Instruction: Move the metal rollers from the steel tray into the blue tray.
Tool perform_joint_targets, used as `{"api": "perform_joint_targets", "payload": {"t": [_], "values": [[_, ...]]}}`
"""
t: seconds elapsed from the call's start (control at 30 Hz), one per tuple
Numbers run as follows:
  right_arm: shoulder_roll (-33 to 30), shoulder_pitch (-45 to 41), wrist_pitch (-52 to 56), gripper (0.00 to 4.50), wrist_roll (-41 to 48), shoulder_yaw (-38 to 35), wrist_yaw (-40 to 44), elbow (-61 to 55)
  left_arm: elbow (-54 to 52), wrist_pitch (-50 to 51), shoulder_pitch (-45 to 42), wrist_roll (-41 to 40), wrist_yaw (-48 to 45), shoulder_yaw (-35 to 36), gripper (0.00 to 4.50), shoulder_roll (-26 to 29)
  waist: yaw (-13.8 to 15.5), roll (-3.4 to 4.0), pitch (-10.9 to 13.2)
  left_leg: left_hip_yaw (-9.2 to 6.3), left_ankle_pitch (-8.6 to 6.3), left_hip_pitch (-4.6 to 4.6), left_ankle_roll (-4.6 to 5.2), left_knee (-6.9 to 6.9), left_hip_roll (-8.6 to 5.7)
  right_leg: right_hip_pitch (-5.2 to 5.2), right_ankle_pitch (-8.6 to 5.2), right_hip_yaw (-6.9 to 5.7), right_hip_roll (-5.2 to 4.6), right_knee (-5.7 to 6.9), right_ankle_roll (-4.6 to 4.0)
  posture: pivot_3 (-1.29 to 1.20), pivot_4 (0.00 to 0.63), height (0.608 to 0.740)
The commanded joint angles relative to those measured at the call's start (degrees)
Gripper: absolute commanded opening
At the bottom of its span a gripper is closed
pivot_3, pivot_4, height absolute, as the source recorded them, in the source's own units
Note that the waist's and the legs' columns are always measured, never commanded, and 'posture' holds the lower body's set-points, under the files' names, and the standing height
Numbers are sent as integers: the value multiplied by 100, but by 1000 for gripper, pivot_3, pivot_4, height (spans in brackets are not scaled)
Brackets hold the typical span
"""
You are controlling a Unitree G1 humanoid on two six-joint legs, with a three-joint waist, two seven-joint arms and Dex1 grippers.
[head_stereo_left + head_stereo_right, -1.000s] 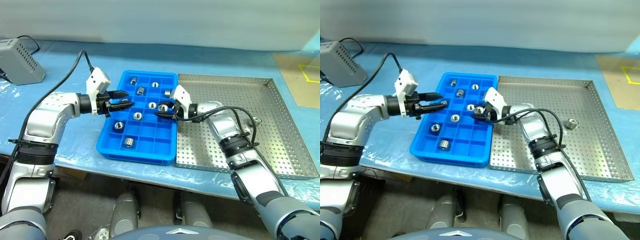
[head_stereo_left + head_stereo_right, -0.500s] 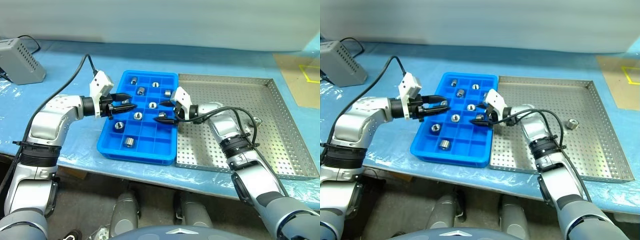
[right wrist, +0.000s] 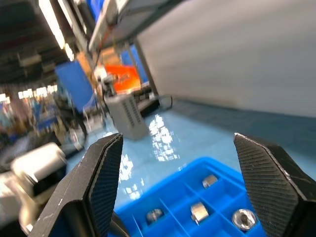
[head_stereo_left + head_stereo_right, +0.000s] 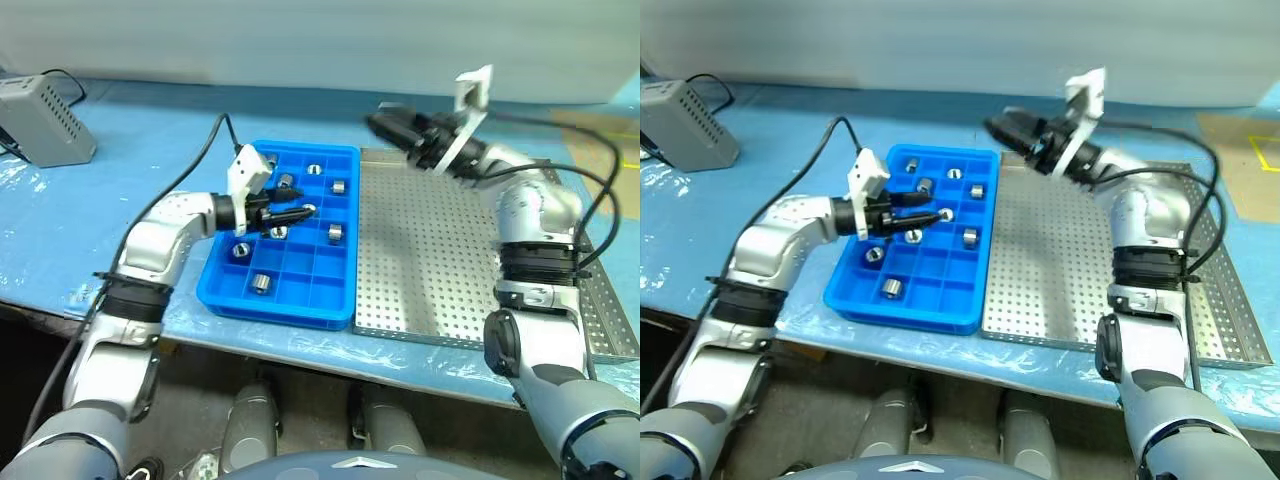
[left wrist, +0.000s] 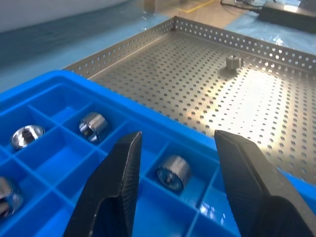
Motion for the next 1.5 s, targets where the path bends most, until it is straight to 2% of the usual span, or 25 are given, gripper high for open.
{"api": "perform_joint_targets", "payload": {"t": [0.03, 0.27, 0.4, 0.5, 0.67, 0.73, 0.87, 1.2, 1.5], "values": [[151, 25, 500, 3669, 647, -239, -463, -657, 491, -352, -390, 76, 31, -74, 2471, -430, -21, 0, 0, 0, 1, -1, 1, -1, -1, 0, 0, 0, 0, -1, 0, -258, 150, 740], [779, 206, 1043, 3669, 1620, -664, -1711, -1283, 1457, -712, -890, 123, 274, -67, 2471, -1539, -52, 0, 0, 2, 0, -8, 5, -2, -3, -10, 0, 0, 0, -4, 1, -291, 150, 740], [890, 413, 1070, 3669, 1754, -464, -1950, -1626, 2049, -925, -1088, 247, 526, 25, 2471, -1915, -51, 0, 0, 2, -2, -12, 8, 0, -6, -9, 1, 0, -2, -8, 1, -311, 150, 740], [790, 539, 1045, 3669, 1755, -341, -1973, -1672, 1609, -671, -1028, -83, 312, 130, 2471, -1980, -56, 0, 0, 2, -2, -12, 7, -1, -5, -9, 1, 0, -2, -9, 1, -311, 150, 740], [655, 697, 925, 3669, 1654, -88, -1877, -1710, 892, -776, -786, -77, 436, 95, 2471, -2017, -54, 0, 0, 2, -3, -13, 8, -3, -5, -8, 1, -1, -2, -16, 1, -319, 150, 740], [641, 736, 849, 3669, 1627, -21, -1855, -1682, 471, -502, -702, -312, 323, 118, 2471, -2038, -57, 0, 0, 3, -4, -14, 10, -3, -5, -8, 1, -1, -2, -17, 1, -319, 150, 740], [640, 730, 688, 3669, 1579, 68, -1841, -1560, -218, -93, -457, -346, -51, -298, 2471, -1823, -55, 1, 0, 3, -4, -15, 10, -4, -4, -10, 0, -2, -2, -18, 1, -319, 150, 740], [696, 676, 530, 3669, 1664, 252, -1767, -1506, 510, -537, -640, 95, 547, -265, 2471, -1938, -57, 1, 0, 3, -3, -13, 7, -4, -4, -6, 1, -1, -1, -19, 3, -307, 150, 740], [697, 671, 490, 3669, 1700, 195, -1833, -1455, 450, -530, -526, 89, 511, -303, 2471, -1864, -59, 1, 0, 3, -4, -15, 9, -8, -6, -7, 1, -1, -1, -27, 3, -308, 150, 740]]}}
